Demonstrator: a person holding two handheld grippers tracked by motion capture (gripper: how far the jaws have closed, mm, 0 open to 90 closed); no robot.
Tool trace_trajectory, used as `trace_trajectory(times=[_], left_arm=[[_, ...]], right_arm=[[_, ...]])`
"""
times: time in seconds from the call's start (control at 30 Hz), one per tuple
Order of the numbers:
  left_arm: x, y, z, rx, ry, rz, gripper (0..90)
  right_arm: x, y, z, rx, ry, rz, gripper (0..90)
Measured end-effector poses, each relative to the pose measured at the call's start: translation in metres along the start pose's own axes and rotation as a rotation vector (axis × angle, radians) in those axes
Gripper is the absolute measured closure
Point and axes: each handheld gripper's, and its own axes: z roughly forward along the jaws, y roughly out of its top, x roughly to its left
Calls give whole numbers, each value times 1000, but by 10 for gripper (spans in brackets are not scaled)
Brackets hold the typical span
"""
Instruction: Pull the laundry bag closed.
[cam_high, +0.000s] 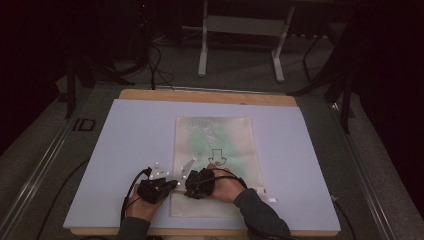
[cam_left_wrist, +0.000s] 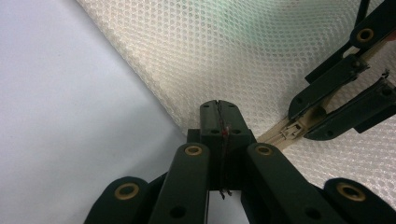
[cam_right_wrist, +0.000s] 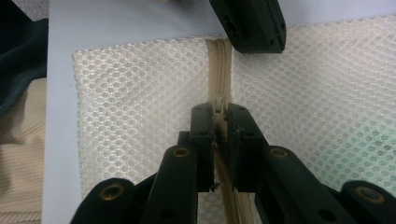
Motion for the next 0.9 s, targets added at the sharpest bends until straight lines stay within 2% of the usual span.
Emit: trace_trajectory(times=[0.17,0.9], left_arm=[[0,0,0,0,0,0,894],[0,0,0,0,0,-3,895]], right_arm=[[0,-1,-2,10,-3,-11,822],[1,-10,-7,14,-3,-6,822]])
